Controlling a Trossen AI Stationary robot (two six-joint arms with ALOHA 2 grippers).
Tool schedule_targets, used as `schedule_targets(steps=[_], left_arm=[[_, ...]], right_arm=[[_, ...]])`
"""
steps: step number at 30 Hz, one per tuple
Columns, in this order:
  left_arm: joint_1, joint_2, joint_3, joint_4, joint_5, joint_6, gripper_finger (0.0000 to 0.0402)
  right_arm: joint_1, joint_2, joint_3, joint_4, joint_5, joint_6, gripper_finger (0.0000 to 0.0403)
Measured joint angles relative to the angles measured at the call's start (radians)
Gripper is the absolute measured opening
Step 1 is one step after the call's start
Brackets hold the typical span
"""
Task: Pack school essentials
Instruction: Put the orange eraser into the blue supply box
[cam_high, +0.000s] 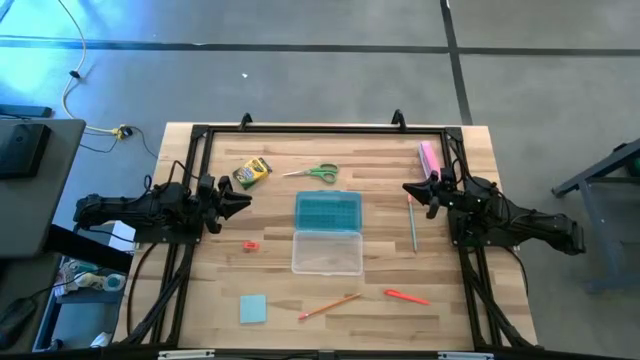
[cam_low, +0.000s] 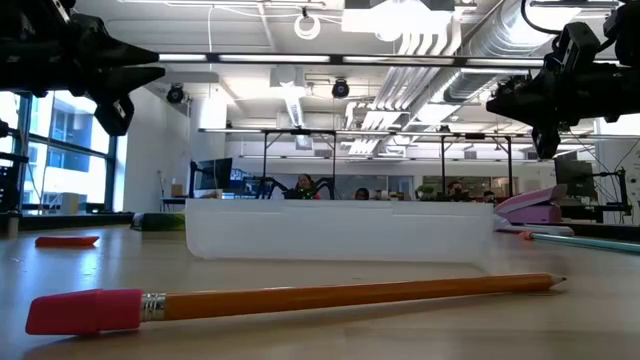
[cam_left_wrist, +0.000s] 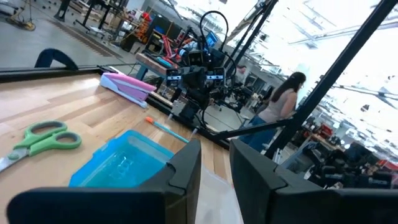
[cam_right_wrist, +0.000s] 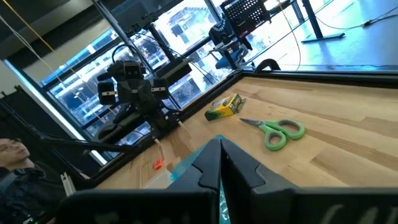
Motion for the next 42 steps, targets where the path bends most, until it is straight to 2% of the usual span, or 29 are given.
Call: schedule_targets(steps=[6, 11, 15, 18, 22, 26, 29, 37, 42], left_arm=[[0.0, 0.024, 0.0, -0.051, -0.004, -0.005, 0.0122], [0.0, 0.058, 0.0, -0.046, -0.002, -0.101, 0.016], [0.0, 0.077, 0.0, 0.072, 0.0, -0.127, 0.0161], [0.0, 0.098, 0.02, 0.17, -0.004, -0.074, 0.0155], [0.0, 0.149, 0.12, 0.144, -0.038, 0.036, 0.0148], [0.0, 0.242, 0.261, 0.022, -0.061, 0.169, 0.0148], [0.0, 0.317, 0.383, -0.164, -0.072, 0.216, 0.0152], [-0.001, 0.533, 0.674, -0.648, 0.008, 0.229, 0.0183], [-0.012, 0.68, 0.768, -0.859, 0.048, 0.218, 0.02]], right_arm=[[0.0, 0.0, 0.0, 0.0, 0.0, -0.001, 0.0], [0.0, 0.001, 0.0, 0.0, -0.002, 0.002, 0.0], [0.0, 0.002, 0.0, 0.0, -0.002, 0.002, 0.0], [0.0, 0.002, 0.0, 0.0, -0.002, -0.004, 0.0], [0.0, 0.002, 0.0, 0.0, -0.002, -0.04, 0.0], [0.0, 0.002, 0.0, 0.0, -0.003, -0.061, 0.0], [0.0, 0.002, 0.0, 0.0, -0.003, -0.06, 0.0], [0.0, 0.002, 0.0, 0.0, -0.003, -0.062, 0.0], [0.0, 0.002, 0.0, 0.0, -0.003, -0.062, 0.0]])
